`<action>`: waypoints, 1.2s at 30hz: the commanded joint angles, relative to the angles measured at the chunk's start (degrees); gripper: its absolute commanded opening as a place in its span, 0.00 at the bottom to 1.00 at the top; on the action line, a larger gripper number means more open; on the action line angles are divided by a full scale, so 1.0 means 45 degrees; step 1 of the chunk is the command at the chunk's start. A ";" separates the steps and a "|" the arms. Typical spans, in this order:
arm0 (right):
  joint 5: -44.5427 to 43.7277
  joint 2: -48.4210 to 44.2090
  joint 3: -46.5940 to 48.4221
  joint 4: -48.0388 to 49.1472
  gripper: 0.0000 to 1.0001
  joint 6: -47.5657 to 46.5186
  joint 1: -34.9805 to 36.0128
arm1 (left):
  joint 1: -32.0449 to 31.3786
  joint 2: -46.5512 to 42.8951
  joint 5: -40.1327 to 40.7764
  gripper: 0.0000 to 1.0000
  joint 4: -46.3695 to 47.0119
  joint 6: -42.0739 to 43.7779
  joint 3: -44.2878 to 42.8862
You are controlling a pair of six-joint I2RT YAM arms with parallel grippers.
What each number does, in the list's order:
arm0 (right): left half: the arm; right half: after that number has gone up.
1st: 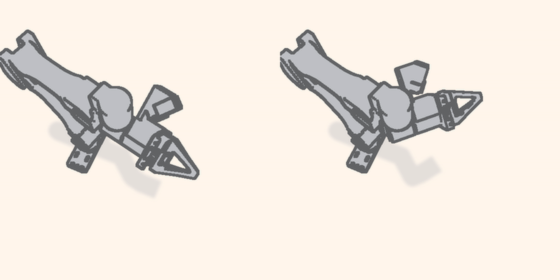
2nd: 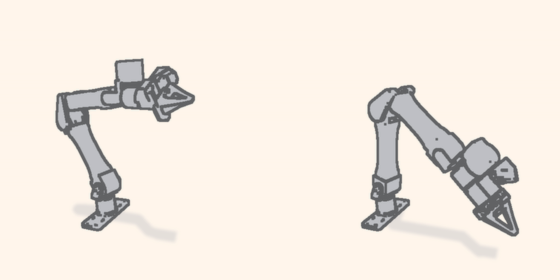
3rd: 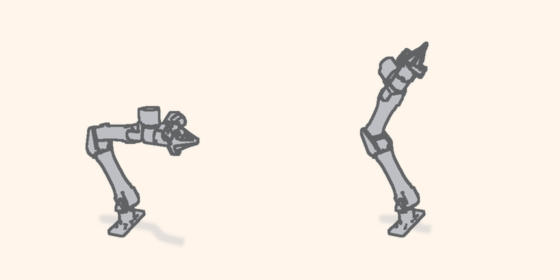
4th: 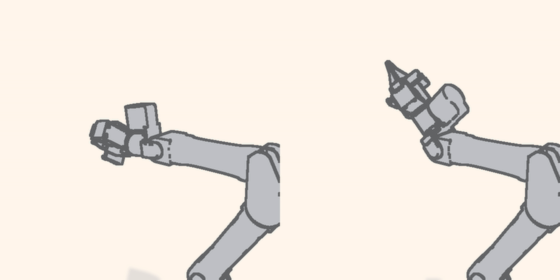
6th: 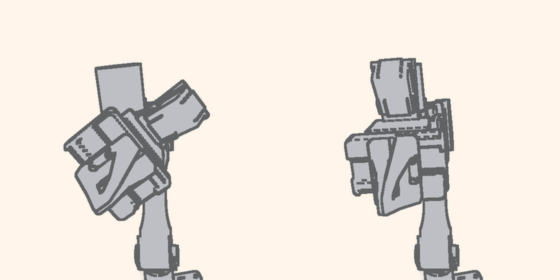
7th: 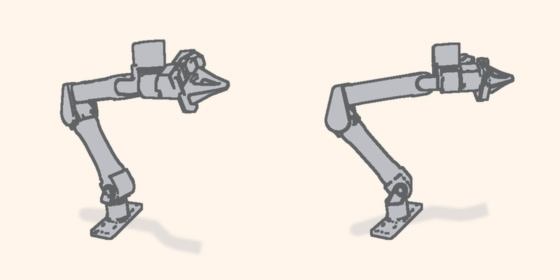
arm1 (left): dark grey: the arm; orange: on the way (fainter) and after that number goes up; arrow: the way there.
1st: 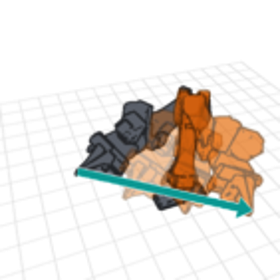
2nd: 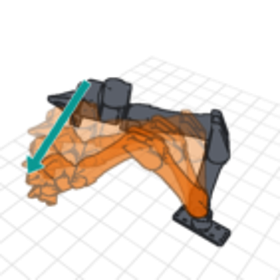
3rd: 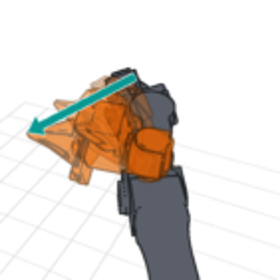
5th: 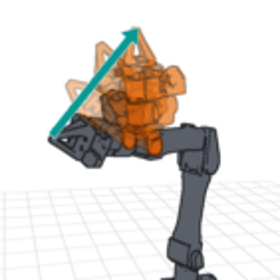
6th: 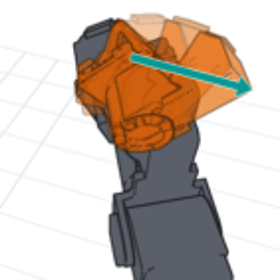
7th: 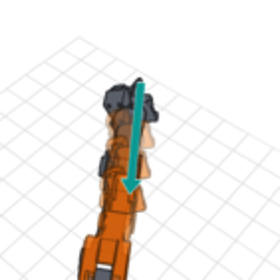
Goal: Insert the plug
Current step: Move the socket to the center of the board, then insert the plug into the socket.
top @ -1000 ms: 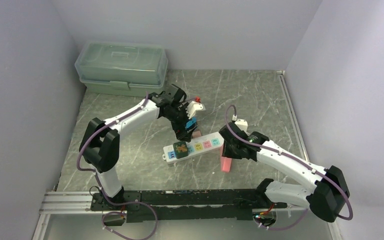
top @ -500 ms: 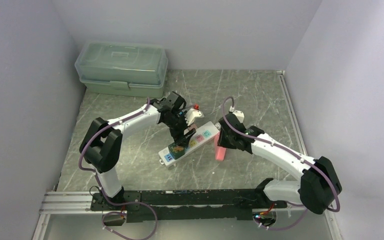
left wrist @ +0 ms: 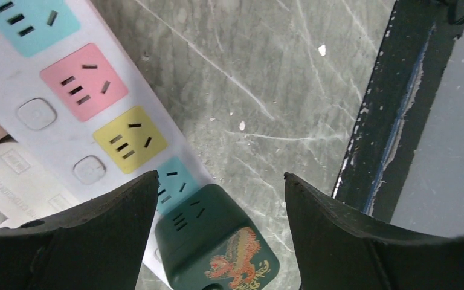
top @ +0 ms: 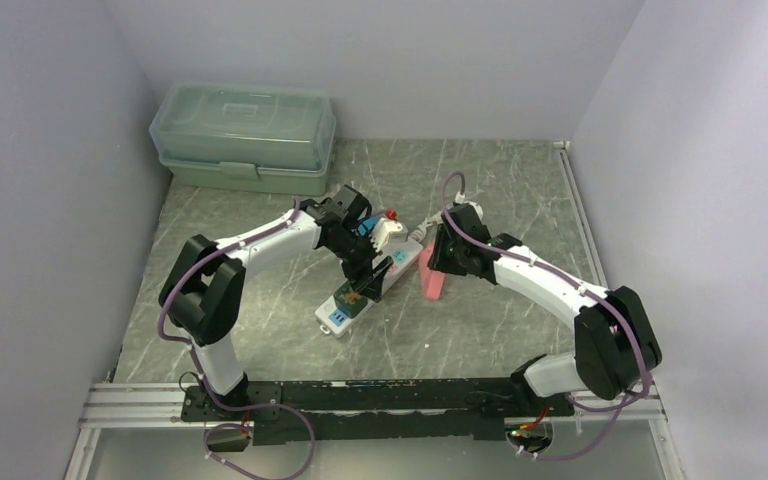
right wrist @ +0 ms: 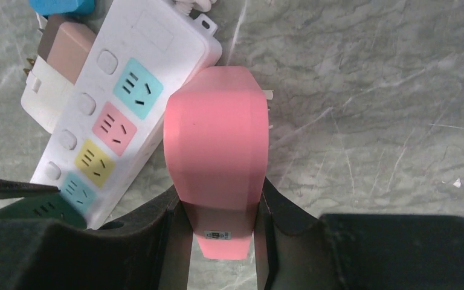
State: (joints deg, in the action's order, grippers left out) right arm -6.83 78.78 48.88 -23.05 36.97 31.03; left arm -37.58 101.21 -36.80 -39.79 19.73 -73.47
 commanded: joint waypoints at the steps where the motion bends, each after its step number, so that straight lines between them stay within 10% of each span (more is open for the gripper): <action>1: 0.0541 -0.0086 0.0543 0.0481 0.00 -0.0398 -0.0393 | 0.0033 0.0035 -0.1001 0.81 -0.0064 -0.0423 -0.0369; 7: 0.2299 -0.2002 -0.0081 0.0662 0.00 0.0160 -0.0799 | 0.0615 -0.0384 -0.0426 0.99 -0.0345 -0.0598 -0.2297; 20: 0.6919 -0.1574 -0.1804 0.4989 0.00 0.3696 -0.1723 | 0.2609 0.0672 0.0322 1.00 -0.0229 0.0506 -0.3735; 36: 0.6919 0.0155 -0.4126 1.0964 0.00 0.3696 -0.3148 | 0.2611 0.1103 0.1001 1.00 0.0567 0.1377 -0.3067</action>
State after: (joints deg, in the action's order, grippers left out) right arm 23.33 78.04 32.93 13.13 52.90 17.85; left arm -25.69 105.56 -32.23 -39.48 24.49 -86.46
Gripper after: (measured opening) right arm 0.374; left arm 0.996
